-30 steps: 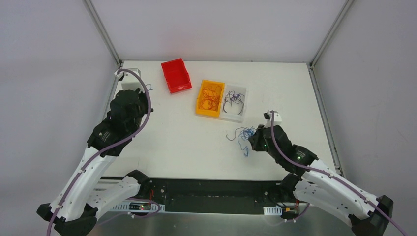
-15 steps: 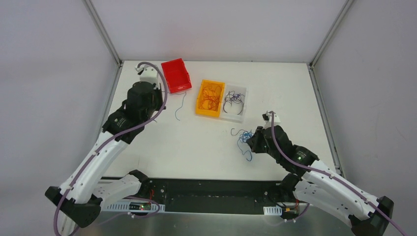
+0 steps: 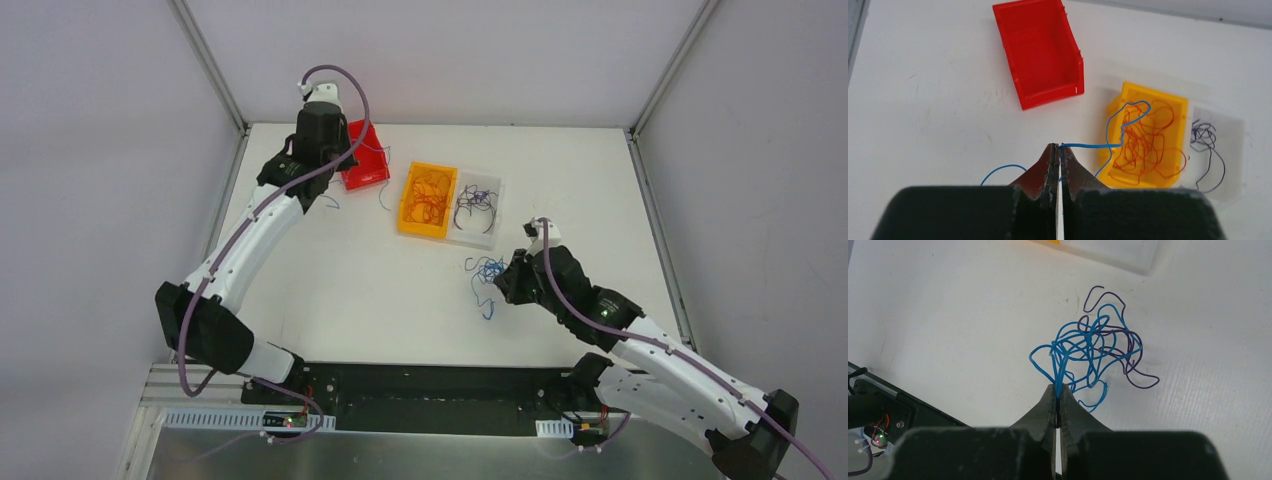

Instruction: Untangle the cables

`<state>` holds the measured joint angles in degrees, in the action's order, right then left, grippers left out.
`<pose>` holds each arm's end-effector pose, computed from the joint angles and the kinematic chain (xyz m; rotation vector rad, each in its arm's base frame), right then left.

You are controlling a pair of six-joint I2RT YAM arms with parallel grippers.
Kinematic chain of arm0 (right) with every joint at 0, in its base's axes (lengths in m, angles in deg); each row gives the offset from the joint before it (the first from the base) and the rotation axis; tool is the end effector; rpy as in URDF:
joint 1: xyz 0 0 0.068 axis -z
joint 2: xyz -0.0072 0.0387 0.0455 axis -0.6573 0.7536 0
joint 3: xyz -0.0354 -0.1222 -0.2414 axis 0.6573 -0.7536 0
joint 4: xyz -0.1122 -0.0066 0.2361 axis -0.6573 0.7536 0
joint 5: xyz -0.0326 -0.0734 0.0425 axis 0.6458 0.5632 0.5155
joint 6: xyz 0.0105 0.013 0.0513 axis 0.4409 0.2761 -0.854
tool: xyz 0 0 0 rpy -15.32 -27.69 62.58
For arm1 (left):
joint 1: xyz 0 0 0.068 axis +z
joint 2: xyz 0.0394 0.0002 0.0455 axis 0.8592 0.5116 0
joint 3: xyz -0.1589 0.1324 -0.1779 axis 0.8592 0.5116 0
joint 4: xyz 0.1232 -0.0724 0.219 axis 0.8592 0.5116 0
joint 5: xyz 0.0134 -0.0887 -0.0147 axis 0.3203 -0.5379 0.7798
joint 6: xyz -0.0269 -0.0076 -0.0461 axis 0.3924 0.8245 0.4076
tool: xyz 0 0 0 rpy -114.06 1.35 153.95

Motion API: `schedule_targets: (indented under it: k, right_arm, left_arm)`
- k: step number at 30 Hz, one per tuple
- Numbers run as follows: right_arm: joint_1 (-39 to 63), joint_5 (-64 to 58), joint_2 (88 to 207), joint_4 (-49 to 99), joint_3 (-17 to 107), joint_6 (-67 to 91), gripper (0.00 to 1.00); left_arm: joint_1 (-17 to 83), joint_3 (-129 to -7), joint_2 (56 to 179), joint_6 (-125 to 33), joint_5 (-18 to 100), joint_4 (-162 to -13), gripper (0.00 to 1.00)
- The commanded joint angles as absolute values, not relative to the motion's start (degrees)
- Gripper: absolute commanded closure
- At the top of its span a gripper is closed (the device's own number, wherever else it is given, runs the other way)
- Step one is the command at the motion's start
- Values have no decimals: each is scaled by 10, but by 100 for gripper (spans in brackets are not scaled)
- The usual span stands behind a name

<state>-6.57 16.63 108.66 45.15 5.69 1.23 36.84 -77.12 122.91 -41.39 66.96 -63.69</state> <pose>0.1216 0.1224 0.2762 -0.4053 2.0298 0.5011 0.3017 -0.1125 0.3985 -0.0930 1.9177 -0.1511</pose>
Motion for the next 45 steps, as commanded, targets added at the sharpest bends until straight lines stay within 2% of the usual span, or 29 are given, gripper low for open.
schedule_targets:
  k: [1,16,22,28,37,45]
  right_arm:
    - [-65,155,1096,424,85,28,100]
    - [-63,152,1120,407,98,43,100]
    - [-59,154,1125,409,105,53,100]
    - [-53,152,1119,411,107,53,100]
    - [-45,147,1117,416,107,53,100]
    - [-42,142,1122,415,113,49,100]
  left_arm:
    - [404,-847,1294,-377,628,-674,100]
    - [475,-1064,1535,-363,619,-672,100]
    - [478,-1143,1626,-315,597,-663,100]
    - [482,-1205,1694,-237,649,-638,100]
    - [482,-1231,1750,-159,715,-637,100]
    - [482,-1160,1746,-174,728,-636,100]
